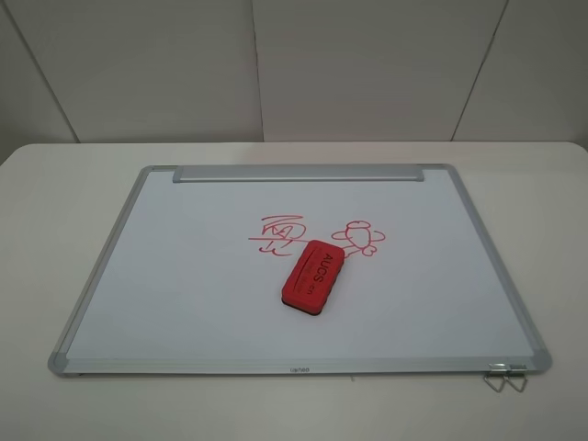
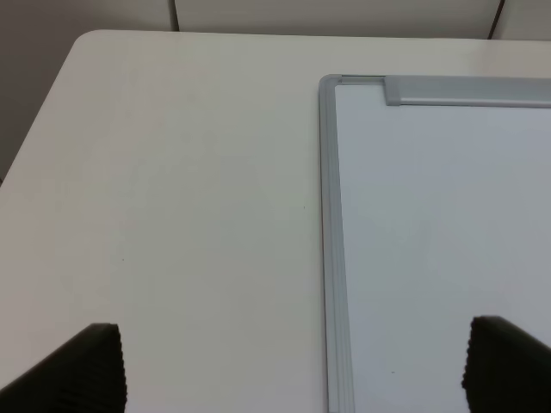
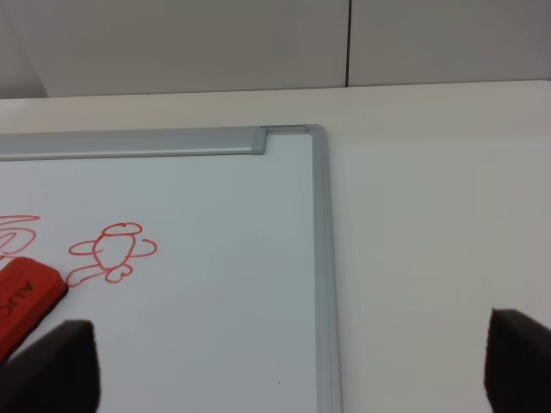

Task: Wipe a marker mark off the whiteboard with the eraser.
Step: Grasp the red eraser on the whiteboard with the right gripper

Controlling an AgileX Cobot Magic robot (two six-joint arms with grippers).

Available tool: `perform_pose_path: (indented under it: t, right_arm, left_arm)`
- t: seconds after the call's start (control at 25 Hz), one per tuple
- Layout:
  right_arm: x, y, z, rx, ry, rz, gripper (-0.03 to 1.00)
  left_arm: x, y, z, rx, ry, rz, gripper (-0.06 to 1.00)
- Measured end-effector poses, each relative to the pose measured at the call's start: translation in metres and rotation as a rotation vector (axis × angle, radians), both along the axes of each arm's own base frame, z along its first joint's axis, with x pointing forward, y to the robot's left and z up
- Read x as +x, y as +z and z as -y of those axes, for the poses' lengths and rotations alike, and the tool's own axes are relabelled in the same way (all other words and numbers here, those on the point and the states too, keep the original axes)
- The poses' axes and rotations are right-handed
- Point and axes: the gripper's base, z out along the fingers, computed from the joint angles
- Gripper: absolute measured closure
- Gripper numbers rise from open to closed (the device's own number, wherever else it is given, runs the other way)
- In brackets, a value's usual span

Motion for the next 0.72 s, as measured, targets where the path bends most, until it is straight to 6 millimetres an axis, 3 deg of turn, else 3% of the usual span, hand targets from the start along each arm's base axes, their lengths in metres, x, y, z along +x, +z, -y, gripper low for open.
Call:
perform_pose_path:
  t: [0.2, 0.32, 0.56, 0.72]
  right_arm:
    - [0.004, 0.000, 0.000, 0.000, 0.015, -0.027, 0.16]
    - [0.023, -0.001, 0.000, -0.001, 0.018, -0.147, 0.16]
    - [0.086, 0.007, -0.002, -0.003, 0.025, -0.397, 0.16]
    - [0.128, 0.014, -0.015, 0.020, 0.084, -0.491, 0.16]
  left_arm:
    - [0.000, 0.000, 0.000, 0.000, 0.000, 0.000, 0.16]
    - [0.000, 0.000, 0.000, 0.000, 0.000, 0.000, 0.16]
    - [0.000, 0.000, 0.000, 0.000, 0.000, 0.000, 0.16]
    - [0.000, 0.000, 0.000, 0.000, 0.000, 0.000, 0.16]
